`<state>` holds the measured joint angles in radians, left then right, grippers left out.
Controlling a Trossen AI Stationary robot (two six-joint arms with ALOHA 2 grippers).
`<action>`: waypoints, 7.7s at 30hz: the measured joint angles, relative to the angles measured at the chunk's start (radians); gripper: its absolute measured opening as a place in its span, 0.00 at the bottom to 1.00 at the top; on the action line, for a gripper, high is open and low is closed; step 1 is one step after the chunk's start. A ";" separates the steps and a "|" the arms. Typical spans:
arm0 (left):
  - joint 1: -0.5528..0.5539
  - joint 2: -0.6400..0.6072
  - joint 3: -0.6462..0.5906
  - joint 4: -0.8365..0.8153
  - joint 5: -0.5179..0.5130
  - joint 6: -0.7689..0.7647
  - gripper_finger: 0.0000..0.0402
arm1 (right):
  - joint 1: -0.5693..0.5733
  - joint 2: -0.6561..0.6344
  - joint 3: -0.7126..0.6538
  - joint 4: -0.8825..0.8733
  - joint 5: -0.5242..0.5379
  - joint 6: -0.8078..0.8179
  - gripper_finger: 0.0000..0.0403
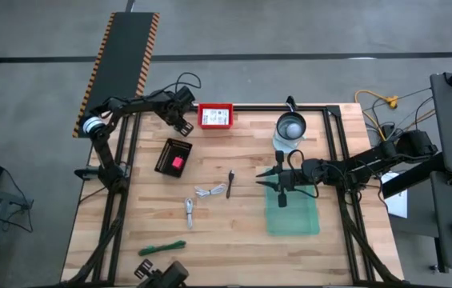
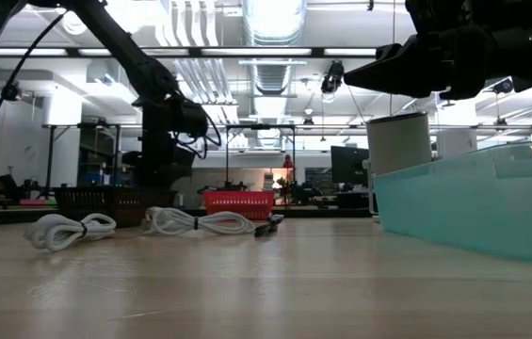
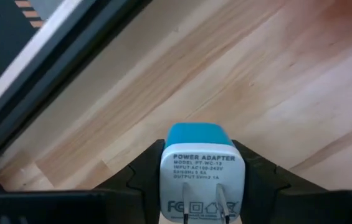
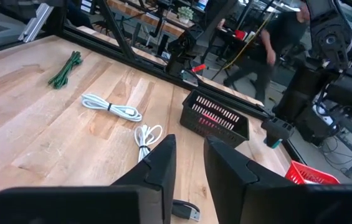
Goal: Pick and place items into bin
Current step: Put the blue charger adapter into the black bin, then put the top white charger cable into the green bin
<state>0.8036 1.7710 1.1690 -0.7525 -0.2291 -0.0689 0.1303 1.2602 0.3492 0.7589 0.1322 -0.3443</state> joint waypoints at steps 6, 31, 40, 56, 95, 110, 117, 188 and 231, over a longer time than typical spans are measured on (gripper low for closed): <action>-0.001 -0.052 0.000 -0.041 0.001 -0.012 0.32 | 0.000 0.000 0.000 0.000 0.000 0.000 0.19; -0.149 -0.288 -0.004 -0.165 0.019 -0.128 0.32 | 0.000 0.000 0.000 -0.003 0.000 -0.003 0.19; -0.218 -0.315 -0.004 -0.183 0.042 -0.137 0.32 | 0.000 0.000 0.000 -0.003 0.000 -0.004 0.17; -0.348 -0.315 -0.004 -0.263 0.053 -0.214 0.32 | 0.000 0.000 0.000 -0.003 0.000 -0.004 0.19; -0.484 -0.315 -0.174 -0.356 0.109 -0.333 0.32 | 0.000 0.000 0.000 -0.019 0.000 -0.004 0.19; -0.484 -0.315 -0.234 -0.355 0.164 -0.502 0.32 | 0.000 0.000 0.000 -0.022 0.000 0.000 0.17; -0.483 -0.312 -0.240 -0.355 0.163 -0.501 0.34 | 0.000 0.000 0.000 -0.022 0.000 0.002 0.19; -0.793 -0.299 -0.148 0.182 0.265 -0.055 0.50 | 0.000 0.000 0.000 -0.022 0.000 0.001 0.18; -0.853 -0.005 -0.149 0.243 0.303 -0.237 0.47 | 0.000 0.000 0.000 -0.046 0.000 0.003 0.16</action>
<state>-0.0494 1.7664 1.0203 -0.5099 0.0738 -0.3054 0.1303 1.2598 0.3492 0.7132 0.1322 -0.3408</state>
